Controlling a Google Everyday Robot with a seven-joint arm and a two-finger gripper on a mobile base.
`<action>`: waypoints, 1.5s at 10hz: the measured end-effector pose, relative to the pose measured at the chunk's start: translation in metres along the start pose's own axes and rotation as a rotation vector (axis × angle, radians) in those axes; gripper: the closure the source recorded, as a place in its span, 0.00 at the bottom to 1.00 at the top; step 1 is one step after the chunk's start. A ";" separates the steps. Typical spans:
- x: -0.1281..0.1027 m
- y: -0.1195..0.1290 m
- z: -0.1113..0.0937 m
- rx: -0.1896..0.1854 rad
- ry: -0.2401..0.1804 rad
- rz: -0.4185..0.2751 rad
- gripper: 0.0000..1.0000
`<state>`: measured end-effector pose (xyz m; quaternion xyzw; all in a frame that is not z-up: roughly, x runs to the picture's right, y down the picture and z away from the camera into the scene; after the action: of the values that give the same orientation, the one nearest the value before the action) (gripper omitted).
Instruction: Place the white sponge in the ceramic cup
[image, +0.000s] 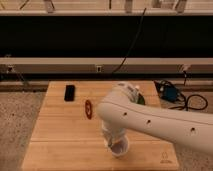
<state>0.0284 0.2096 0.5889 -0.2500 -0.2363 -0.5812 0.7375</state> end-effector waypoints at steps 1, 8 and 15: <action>-0.002 0.003 0.000 -0.002 -0.005 0.006 0.70; -0.005 0.046 0.004 -0.017 -0.033 0.101 0.20; 0.002 0.043 -0.018 0.017 -0.017 0.117 0.20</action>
<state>0.0719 0.2052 0.5729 -0.2620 -0.2326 -0.5330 0.7702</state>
